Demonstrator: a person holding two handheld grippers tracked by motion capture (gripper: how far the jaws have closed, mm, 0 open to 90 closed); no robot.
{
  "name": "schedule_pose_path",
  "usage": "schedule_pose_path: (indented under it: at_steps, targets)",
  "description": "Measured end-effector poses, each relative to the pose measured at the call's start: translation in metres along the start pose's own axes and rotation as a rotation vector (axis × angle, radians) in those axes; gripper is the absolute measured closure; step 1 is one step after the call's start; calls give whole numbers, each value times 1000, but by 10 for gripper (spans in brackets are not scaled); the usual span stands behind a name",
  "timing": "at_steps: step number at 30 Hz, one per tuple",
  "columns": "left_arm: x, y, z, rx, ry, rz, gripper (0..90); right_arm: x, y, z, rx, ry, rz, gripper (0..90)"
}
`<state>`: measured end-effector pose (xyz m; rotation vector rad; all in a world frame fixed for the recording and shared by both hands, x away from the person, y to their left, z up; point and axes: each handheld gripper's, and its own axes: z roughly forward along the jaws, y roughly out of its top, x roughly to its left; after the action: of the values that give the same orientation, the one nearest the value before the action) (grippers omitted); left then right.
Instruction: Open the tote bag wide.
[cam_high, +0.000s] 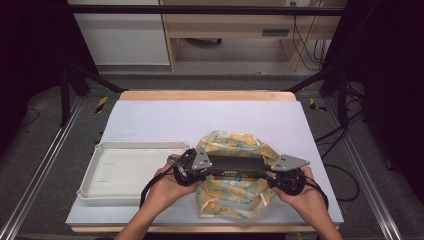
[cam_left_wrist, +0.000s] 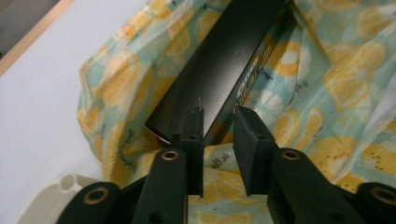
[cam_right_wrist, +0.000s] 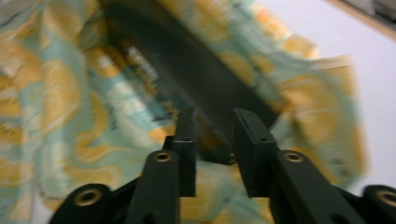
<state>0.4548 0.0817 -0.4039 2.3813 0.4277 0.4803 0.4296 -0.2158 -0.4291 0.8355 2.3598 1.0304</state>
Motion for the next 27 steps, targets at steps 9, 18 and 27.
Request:
schedule_pose_path:
  at_steps: [9, 18, 27]
  targets:
    - [-16, -19, 26, 101, -19, -15, 898, 13, -14, 17, 89, 52, -21, 849]
    - [-21, -32, 38, 203, 2, 2, 896, 4, -31, 26, 189, 23, 31, 887]
    - [-19, -35, 41, 201, -10, -11, 898, -1, -22, 6, 67, 0, 21, 893]
